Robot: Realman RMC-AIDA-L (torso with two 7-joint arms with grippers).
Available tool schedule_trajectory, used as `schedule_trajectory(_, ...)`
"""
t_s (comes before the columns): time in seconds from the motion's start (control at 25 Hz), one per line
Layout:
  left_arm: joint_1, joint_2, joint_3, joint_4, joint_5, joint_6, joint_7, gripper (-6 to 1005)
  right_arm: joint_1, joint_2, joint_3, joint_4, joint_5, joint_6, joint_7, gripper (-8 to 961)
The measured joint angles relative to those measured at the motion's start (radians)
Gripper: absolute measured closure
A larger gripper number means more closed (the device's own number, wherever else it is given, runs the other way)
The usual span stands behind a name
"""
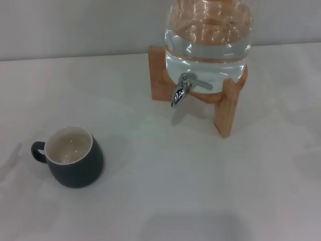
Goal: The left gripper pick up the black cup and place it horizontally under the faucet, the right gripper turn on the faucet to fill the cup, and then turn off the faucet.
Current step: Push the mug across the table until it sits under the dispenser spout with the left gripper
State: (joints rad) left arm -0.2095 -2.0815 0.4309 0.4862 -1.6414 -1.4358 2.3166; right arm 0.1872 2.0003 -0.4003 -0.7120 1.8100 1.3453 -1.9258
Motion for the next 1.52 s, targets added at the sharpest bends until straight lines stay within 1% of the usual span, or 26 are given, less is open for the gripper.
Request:
schedule_trajectory(0.28,-0.001,0.0,0.0,-0.001,0.0,0.003,0.003,111,0.0,0.0,0.0,0.001,0.0,0.0,0.0,114)
schedule_trajectory(0.48,-0.002,-0.004,0.002,-0.027,0.0,0.005,0.037,111,0.002,0.0,0.0,0.001,0.0,0.0,-0.002,114)
schedule_trajectory(0.64,-0.01,-0.004,-0.001,-0.075,-0.003,0.006,0.087,111,0.004,0.0,0.0,0.002,0.0,-0.001,-0.002,114)
schedule_trajectory(1.0,-0.021,-0.005,-0.001,-0.229,-0.084,0.004,0.294,111,0.006,0.0,0.0,0.002,0.0,-0.011,-0.001,115)
schedule_trajectory(1.2,-0.014,-0.005,-0.002,-0.305,-0.144,-0.041,0.39,111,0.008,0.0,0.0,0.002,0.0,-0.015,-0.001,115)
schedule_trajectory(1.32,-0.011,-0.006,-0.001,-0.346,-0.154,-0.073,0.437,111,0.01,-0.001,0.0,0.002,0.0,-0.019,-0.001,115)
schedule_trajectory(1.52,-0.01,-0.007,-0.001,-0.394,-0.165,-0.089,0.476,111,0.016,-0.002,0.0,0.002,0.0,-0.029,0.0,115)
